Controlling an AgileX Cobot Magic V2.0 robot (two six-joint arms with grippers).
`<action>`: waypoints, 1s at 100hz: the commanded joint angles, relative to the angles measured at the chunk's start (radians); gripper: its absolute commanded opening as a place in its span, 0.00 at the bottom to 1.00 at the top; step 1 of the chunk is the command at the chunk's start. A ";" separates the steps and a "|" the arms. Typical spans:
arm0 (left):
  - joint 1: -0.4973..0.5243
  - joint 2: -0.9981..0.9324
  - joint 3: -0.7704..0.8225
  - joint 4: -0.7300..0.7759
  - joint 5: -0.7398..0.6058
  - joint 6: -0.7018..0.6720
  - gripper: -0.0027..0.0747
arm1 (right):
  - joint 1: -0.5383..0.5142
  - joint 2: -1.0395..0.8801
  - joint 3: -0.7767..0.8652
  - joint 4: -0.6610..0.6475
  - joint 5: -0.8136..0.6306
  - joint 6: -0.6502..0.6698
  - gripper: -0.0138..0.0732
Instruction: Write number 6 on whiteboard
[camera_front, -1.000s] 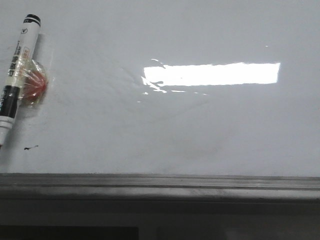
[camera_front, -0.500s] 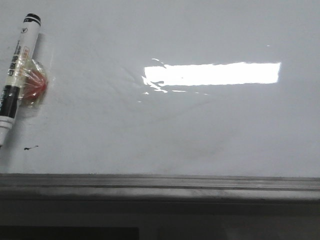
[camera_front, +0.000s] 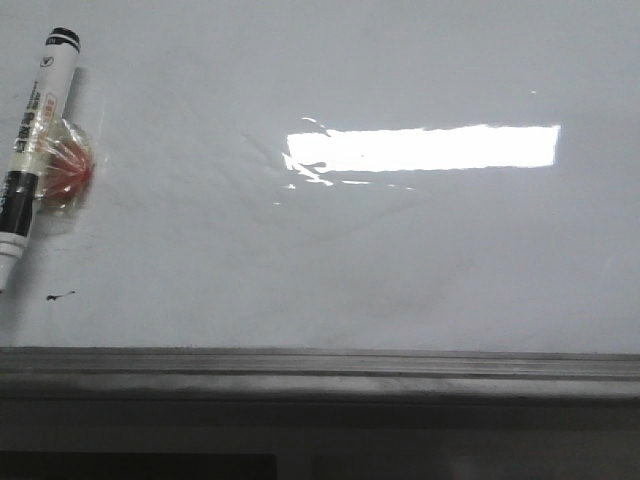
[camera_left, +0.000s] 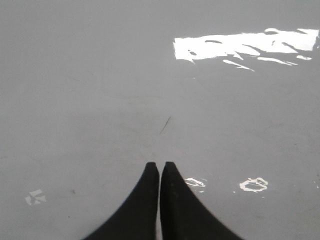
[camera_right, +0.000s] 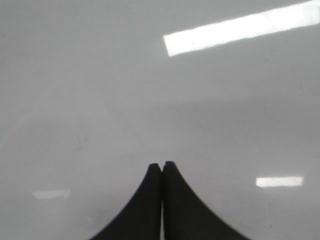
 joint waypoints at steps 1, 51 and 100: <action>0.001 0.037 -0.039 -0.032 -0.078 0.000 0.11 | -0.005 0.039 -0.039 -0.007 -0.070 -0.004 0.08; -0.207 0.191 -0.022 -0.091 -0.304 0.051 0.56 | -0.005 0.045 -0.039 -0.007 -0.112 -0.004 0.08; -0.726 0.449 -0.024 -0.210 -0.456 0.049 0.56 | -0.005 0.045 -0.039 -0.007 -0.112 -0.004 0.08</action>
